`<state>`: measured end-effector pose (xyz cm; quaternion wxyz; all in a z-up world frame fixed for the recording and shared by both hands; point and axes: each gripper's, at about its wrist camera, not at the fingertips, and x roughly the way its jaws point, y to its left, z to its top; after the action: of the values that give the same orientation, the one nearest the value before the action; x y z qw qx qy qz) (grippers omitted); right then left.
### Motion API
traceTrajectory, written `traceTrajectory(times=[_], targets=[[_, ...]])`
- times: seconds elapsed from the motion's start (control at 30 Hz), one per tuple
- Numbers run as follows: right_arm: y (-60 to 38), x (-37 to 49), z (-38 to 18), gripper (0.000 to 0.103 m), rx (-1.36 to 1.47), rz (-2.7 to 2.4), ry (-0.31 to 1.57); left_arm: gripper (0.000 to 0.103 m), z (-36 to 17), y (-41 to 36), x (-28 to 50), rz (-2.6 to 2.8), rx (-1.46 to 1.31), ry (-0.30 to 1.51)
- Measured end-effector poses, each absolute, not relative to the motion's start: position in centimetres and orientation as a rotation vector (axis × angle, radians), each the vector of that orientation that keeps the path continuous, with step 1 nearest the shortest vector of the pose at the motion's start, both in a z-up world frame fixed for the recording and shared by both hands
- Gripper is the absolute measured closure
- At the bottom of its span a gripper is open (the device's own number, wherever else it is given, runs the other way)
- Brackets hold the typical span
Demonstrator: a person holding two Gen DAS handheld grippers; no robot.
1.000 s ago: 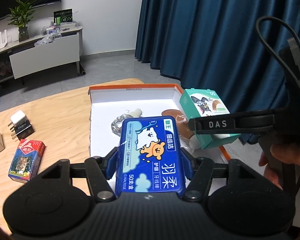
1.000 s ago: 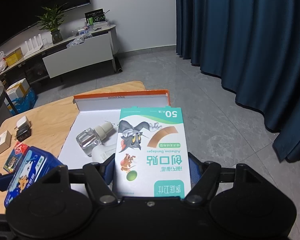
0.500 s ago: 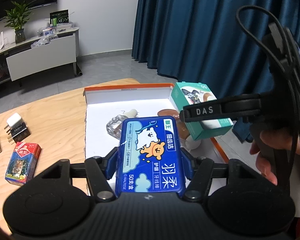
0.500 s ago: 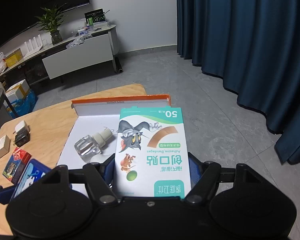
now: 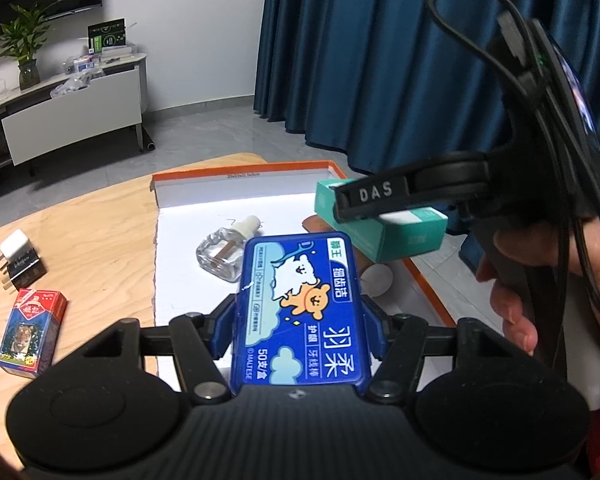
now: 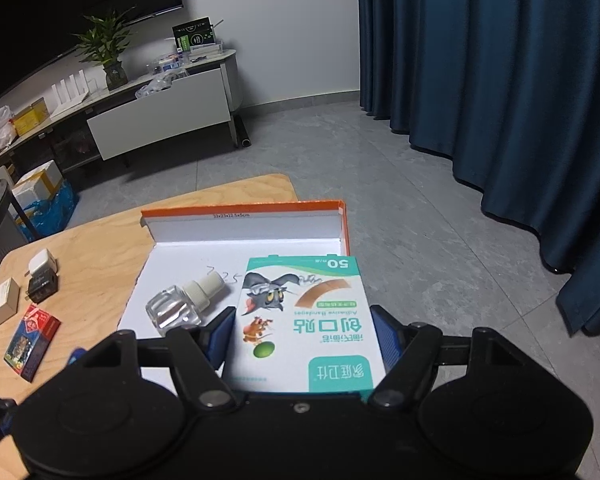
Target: Organize rigid objects
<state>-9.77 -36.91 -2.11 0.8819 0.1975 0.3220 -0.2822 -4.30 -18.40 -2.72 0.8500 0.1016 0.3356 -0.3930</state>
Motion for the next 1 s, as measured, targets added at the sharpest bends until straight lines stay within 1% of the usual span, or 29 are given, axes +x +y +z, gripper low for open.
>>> traceTrajectory(times=[0.57,1.0], targets=[[-39.0,-6.8,-2.7,0.019,0.405,-0.56,0.689,0.04,-3.2,-19.6,-4.0,-0.823,0.225,0.714],[-39.4,-6.1,-3.1,0.019,0.404,-0.559,0.702,0.04,-3.1,-20.0,-4.5,-0.791,0.22,0.708]])
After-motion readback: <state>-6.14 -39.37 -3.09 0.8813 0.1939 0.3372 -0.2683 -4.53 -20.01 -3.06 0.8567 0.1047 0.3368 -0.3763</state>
